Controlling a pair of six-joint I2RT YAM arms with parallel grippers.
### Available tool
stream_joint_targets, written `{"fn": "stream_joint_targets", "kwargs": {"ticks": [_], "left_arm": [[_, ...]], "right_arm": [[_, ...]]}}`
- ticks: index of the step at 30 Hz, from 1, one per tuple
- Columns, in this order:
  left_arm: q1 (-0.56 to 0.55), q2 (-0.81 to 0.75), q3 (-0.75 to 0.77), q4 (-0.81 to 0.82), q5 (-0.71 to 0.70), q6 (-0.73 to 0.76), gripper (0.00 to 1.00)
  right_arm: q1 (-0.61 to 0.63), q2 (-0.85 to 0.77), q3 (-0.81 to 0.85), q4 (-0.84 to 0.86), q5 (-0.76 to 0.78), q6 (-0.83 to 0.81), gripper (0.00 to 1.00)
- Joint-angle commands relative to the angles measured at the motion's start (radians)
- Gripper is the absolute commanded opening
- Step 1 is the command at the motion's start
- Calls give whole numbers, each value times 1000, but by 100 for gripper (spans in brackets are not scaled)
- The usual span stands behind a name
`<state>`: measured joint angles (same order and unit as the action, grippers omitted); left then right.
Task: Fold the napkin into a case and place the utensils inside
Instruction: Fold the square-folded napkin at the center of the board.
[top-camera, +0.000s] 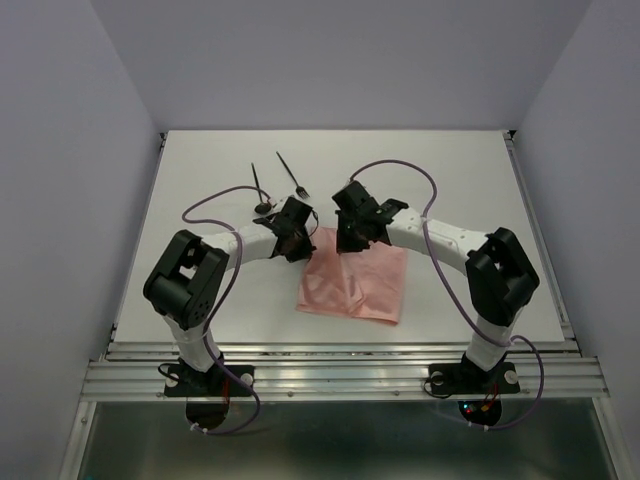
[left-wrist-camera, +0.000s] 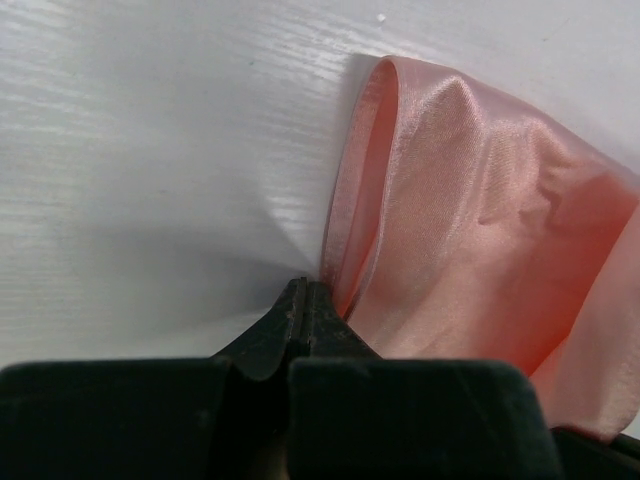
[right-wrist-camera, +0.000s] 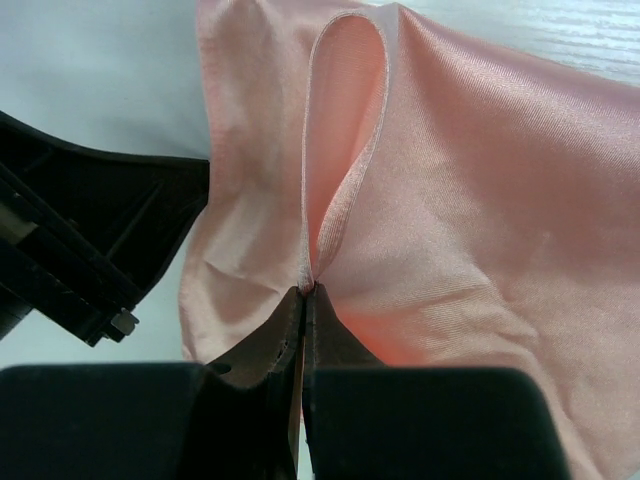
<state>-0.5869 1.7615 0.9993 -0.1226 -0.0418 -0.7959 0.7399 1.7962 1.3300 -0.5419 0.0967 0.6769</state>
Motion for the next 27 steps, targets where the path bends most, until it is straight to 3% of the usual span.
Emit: {"fn": "stream_joint_targets", "kwargs": {"ticks": [1,27], "left_arm": [[21,-33,-71,-132,-47,18,0],[75,-2,-160,-5,88,26,0]], "right_arm": [[9,22,70,30,-38,-7,1],[46,215,273,46,-176,-10,1]]}}
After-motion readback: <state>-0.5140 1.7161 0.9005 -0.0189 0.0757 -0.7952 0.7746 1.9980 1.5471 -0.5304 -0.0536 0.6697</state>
